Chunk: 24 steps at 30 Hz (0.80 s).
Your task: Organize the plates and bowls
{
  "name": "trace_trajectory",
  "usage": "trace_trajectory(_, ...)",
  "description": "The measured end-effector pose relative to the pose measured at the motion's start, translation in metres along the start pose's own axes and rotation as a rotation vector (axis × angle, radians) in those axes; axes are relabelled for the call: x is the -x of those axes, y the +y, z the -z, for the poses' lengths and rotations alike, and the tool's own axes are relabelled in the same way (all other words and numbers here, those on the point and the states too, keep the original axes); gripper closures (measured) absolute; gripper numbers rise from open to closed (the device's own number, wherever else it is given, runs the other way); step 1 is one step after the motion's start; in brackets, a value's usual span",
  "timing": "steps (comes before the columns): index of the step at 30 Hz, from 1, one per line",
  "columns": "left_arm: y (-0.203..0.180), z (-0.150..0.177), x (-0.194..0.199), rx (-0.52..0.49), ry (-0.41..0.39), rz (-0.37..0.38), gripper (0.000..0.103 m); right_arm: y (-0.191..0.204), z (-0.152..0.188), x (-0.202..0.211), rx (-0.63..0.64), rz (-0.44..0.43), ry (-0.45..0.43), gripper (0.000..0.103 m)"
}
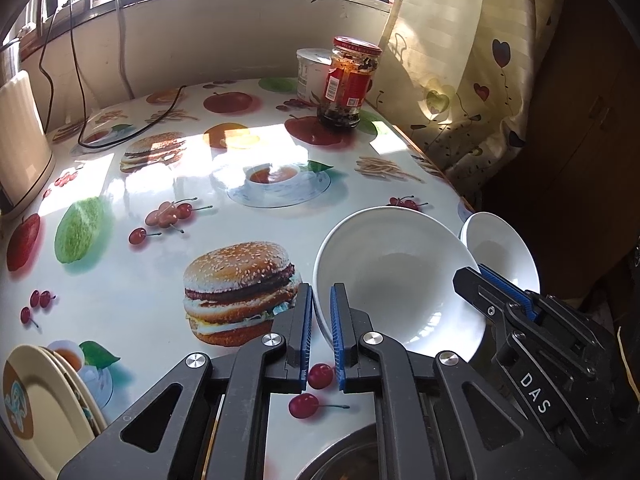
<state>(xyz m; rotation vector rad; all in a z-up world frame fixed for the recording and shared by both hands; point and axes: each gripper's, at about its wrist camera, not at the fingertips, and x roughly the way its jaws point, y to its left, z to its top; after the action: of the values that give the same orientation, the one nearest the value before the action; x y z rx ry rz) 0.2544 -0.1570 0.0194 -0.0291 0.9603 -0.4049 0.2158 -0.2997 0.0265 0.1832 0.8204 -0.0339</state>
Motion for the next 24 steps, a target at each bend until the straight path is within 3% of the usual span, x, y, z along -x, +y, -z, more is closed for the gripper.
trace_trajectory(24, 0.0046, 0.0023, 0.0056, 0.011, -0.011, -0.014, 0.095, 0.0047, -0.0001, 0.0033, 0.002, 0.0, -0.006, 0.093)
